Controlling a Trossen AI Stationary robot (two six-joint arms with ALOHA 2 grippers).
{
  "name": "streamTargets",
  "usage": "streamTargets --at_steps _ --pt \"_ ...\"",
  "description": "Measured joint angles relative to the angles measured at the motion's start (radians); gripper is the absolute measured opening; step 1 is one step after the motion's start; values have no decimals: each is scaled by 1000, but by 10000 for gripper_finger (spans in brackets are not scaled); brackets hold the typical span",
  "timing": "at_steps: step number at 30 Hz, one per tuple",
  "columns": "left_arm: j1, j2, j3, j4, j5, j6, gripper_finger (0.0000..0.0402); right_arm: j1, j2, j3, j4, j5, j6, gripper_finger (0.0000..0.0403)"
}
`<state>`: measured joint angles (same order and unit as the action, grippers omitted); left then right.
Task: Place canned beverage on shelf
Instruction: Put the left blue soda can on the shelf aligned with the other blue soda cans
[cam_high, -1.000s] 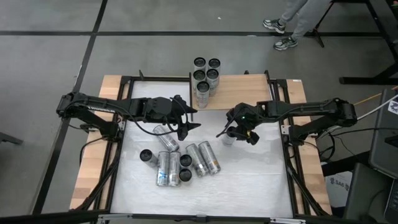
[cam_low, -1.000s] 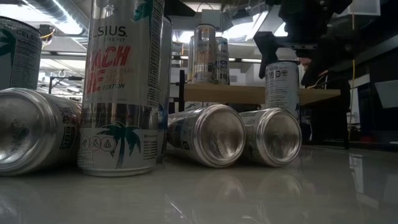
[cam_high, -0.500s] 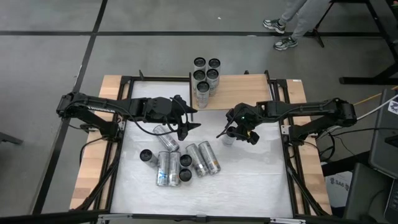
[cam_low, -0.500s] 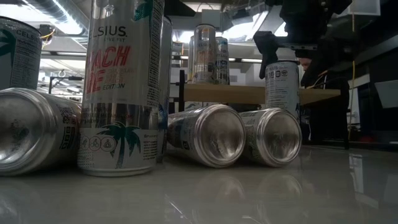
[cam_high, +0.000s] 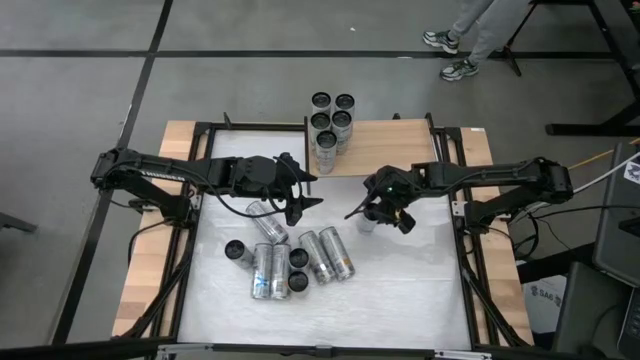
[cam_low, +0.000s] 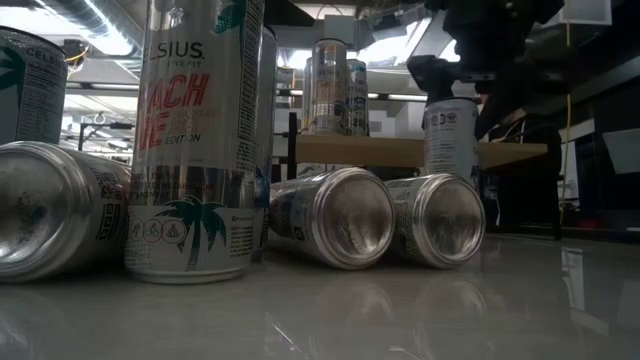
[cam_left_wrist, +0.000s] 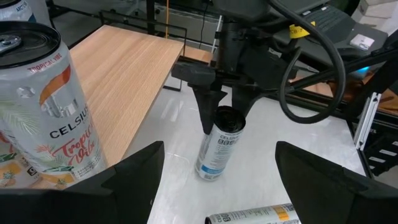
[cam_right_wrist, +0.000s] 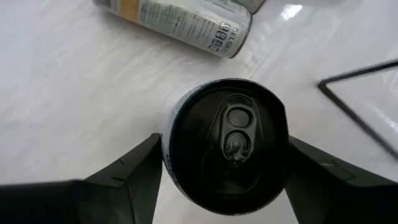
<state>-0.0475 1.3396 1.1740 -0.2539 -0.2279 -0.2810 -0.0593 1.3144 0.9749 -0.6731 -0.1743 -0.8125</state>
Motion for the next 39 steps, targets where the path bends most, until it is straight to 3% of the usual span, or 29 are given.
streamTargets --at_steps 13,25,39 --pt "0 0 0 0 0 0 304 0 1 -1 63 11 241 265" --pt "0 0 0 0 0 0 304 0 1 7 89 104 384 265" --pt "0 0 0 0 0 0 304 0 0 290 -112 183 410 266"
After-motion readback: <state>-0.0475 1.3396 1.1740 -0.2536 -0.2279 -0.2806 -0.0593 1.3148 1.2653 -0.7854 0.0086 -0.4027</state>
